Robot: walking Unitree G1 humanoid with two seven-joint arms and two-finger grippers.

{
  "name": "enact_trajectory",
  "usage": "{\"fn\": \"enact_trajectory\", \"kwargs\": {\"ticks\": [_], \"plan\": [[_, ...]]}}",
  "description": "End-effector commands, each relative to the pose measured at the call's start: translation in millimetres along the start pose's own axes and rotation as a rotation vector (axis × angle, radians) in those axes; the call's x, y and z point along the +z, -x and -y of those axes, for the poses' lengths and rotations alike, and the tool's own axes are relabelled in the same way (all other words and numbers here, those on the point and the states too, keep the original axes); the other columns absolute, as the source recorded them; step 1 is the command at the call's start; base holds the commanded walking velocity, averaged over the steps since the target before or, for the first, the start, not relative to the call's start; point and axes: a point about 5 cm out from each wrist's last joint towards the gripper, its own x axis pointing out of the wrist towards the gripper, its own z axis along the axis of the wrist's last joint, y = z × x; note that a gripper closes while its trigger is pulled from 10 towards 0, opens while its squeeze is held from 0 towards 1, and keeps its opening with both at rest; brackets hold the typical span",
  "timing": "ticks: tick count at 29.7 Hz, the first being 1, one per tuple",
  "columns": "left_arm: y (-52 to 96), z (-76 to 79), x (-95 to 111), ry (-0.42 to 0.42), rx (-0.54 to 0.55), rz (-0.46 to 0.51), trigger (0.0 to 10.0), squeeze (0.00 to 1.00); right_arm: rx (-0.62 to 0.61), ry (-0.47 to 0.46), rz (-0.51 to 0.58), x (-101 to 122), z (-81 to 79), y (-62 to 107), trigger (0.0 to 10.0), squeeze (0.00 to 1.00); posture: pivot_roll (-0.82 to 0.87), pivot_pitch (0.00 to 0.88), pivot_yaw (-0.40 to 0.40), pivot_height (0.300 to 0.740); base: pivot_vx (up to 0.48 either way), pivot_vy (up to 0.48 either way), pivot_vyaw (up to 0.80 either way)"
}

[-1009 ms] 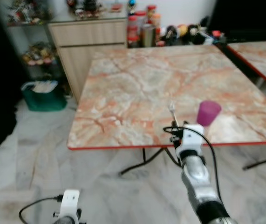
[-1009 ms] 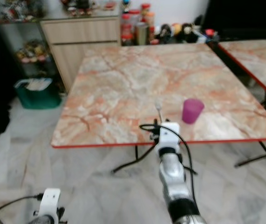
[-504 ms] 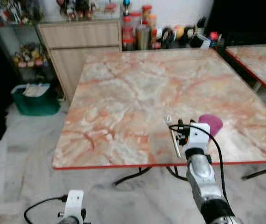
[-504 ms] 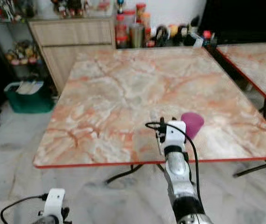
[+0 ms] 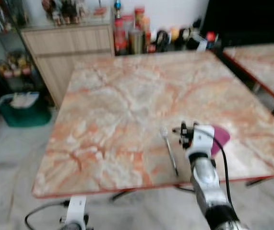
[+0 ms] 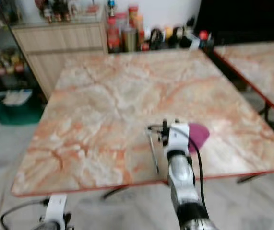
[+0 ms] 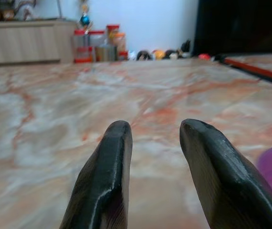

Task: Setting the table

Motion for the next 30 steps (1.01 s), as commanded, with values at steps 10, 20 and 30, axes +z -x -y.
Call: {"fn": "enact_trajectory", "kwargs": {"ticks": [10,20,30], "plan": [[1.3,-6.5,-5,-0.004,0.016,-0.020,10.0,0.00,0.073,-0.025,-0.053,-5,-13.8,2.2,10.0,0.00,0.01,0.000,0.016,0.736,0.000,0.000,0.00],[1.2,-5.2,-5,-0.006,0.006,-0.024,10.0,0.00,0.067,-0.008,-0.121,-7,-16.2,-3.4,10.0,0.00,0.01,0.000,0.019,0.736,0.000,0.000,0.00],[1.1,-4.4,-5,-0.007,0.000,-0.027,10.0,0.00,0.070,0.034,-0.217,-5,-16.4,-18.3,10.0,0.00,0.02,0.000,0.012,0.736,0.000,0.000,0.00]]}}
